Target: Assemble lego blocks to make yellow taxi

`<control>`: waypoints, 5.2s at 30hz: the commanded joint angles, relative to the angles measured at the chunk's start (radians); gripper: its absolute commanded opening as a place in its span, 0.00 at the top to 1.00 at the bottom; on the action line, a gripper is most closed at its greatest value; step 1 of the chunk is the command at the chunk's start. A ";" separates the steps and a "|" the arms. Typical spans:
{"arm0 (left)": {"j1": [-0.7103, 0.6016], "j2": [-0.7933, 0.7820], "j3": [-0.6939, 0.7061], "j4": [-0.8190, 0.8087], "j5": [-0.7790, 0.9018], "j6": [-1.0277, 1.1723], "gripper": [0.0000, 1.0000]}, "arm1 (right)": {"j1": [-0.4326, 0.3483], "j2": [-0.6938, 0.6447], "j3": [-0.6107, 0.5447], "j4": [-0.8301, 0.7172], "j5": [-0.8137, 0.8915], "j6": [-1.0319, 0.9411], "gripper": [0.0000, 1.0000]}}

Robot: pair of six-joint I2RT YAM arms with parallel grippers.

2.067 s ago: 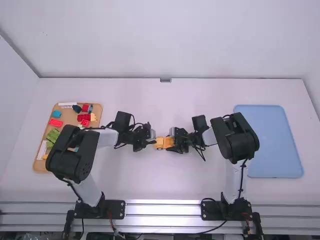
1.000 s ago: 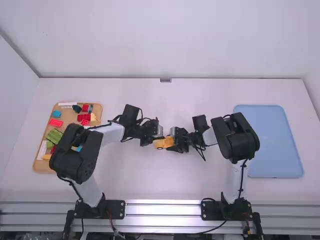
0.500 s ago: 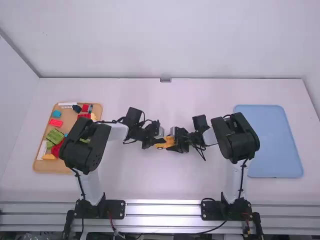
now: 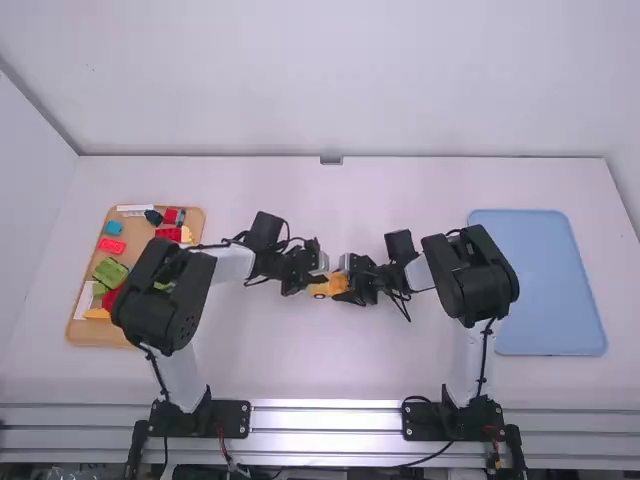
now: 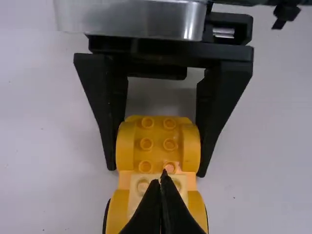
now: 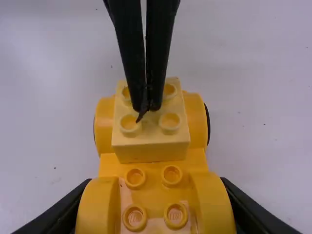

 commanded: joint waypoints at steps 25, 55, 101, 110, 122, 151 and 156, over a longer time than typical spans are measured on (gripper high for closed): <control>-0.007 0.009 -0.099 0.082 -0.324 -0.186 0.98 | 0.006 0.014 0.006 -0.008 0.037 -0.003 0.46; 0.244 -0.776 -0.079 -0.040 -0.477 -0.509 0.01 | -0.029 -0.425 0.111 -0.507 0.369 0.037 0.02; 0.550 0.219 0.878 -0.960 -0.959 -1.058 0.07 | 0.044 -0.209 0.705 -0.710 0.143 0.308 0.01; 0.557 0.230 0.761 -0.843 -0.859 -0.946 0.31 | 0.042 -0.209 0.705 -0.713 0.212 0.312 0.01; 0.558 0.230 0.684 -0.726 -0.899 -1.044 0.53 | 0.037 -0.198 0.705 -0.719 0.269 0.312 0.01; 0.557 0.232 0.595 -0.678 -0.969 -1.042 0.67 | 0.038 -0.198 0.705 -0.753 0.268 0.311 0.01; 0.557 0.233 0.583 -0.663 -0.930 -0.966 0.67 | 0.038 -0.198 0.705 -0.754 0.267 0.312 0.02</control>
